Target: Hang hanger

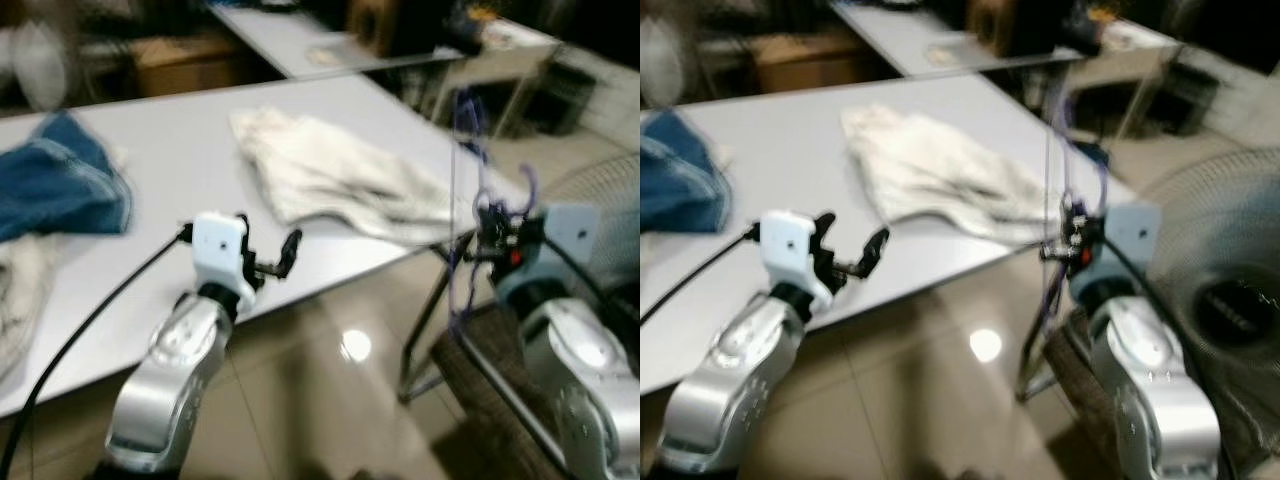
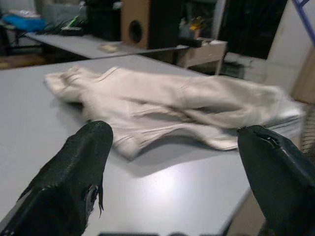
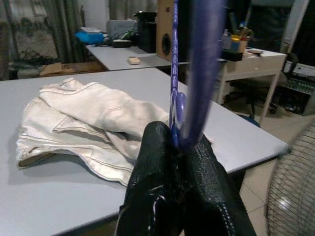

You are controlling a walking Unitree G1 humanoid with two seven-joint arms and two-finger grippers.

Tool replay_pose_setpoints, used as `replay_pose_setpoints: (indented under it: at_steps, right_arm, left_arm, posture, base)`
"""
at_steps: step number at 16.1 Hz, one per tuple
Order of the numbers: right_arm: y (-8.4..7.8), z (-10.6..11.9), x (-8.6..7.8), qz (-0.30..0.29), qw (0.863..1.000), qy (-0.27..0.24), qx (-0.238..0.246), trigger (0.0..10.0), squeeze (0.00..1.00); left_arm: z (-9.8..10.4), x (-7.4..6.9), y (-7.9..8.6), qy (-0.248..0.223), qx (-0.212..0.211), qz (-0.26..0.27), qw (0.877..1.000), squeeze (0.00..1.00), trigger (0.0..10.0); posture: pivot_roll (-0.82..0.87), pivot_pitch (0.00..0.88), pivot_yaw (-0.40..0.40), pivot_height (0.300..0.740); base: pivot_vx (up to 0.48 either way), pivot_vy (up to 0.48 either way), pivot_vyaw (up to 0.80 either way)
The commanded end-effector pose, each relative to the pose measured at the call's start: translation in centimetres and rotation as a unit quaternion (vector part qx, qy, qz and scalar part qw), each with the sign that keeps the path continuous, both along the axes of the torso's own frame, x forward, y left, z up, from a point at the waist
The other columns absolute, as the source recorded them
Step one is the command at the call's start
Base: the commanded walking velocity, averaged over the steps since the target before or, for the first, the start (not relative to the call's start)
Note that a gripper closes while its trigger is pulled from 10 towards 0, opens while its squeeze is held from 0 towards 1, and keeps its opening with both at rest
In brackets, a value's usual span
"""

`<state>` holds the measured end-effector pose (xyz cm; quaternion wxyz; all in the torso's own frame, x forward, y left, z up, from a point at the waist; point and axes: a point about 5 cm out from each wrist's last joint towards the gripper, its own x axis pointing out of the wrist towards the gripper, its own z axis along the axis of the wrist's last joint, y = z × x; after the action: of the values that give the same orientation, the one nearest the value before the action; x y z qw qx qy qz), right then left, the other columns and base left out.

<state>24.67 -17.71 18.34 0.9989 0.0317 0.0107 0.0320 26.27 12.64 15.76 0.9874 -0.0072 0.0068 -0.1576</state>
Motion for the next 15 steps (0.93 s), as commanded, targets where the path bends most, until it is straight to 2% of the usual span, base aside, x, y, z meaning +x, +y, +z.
replay_pose_setpoints:
  at_steps: [1,2,3,4,5,8,12,15]
  right_arm:
    - [0.3,0.2,0.1,0.016,1.0,-0.001,0.012,10.0,0.0]
    - [0.9,-0.5,0.1,0.035,0.999,0.014,0.03,10.0,0.0]
    - [1.1,-0.8,0.1,0.041,0.998,0.022,0.037,10.0,0.0]
    - [1.1,-1.1,0.1,0.04,0.998,0.029,0.034,10.0,0.0]
    - [1.2,-1.2,0.1,0.043,0.998,0.034,0.032,10.0,0.0]
    - [1.3,-1.1,0.0,0.058,0.997,0.036,0.033,10.0,0.0]
    - [1.2,-0.5,0.5,0.056,0.998,0.013,-0.001,10.0,0.0]
    - [1.3,-0.4,0.7,0.064,0.998,0.011,-0.002,10.0,0.0]
  left_arm:
    - [-0.3,0.2,-0.1,0.008,0.007,0.001,1.0,0.46,10.0]
    - [-0.5,0.4,0.1,0.016,-0.002,0.002,1.0,0.56,10.0]
    - [-0.5,0.5,0.0,0.017,-0.009,-0.002,1.0,0.89,10.0]
    - [-0.5,0.6,0.1,0.01,0.003,-0.005,1.0,1.0,10.0]
    - [-0.6,0.7,0.2,0.005,0.018,-0.005,1.0,1.0,10.0]
    - [-0.8,0.9,0.2,0.008,0.013,-0.002,1.0,1.0,10.0]
    - [-1.1,1.2,0.3,0.011,0.026,0.001,1.0,1.0,10.0]
    - [-1.0,1.3,0.4,0.01,0.024,0.001,1.0,1.0,10.0]
  posture:
    - [-0.19,0.0,0.006,0.74]
    - [-0.19,0.0,0.013,0.74]
    - [-0.19,0.0,0.015,0.74]
    - [-0.2,0.0,0.018,0.74]
    - [-0.2,0.0,0.02,0.74]
    - [-0.2,0.0,0.024,0.74]
    - [-0.21,0.0,0.023,0.74]
    - [-0.21,0.0,0.025,0.74]
  base:
    - [0.0,0.0,0.0]
    - [0.0,0.0,0.0]
    - [0.0,0.0,0.0]
    - [0.247,0.0,0.0]
    - [0.259,0.0,0.0]
    - [0.266,0.0,0.0]
    - [0.277,0.0,0.0]
    - [0.315,0.0,0.0]
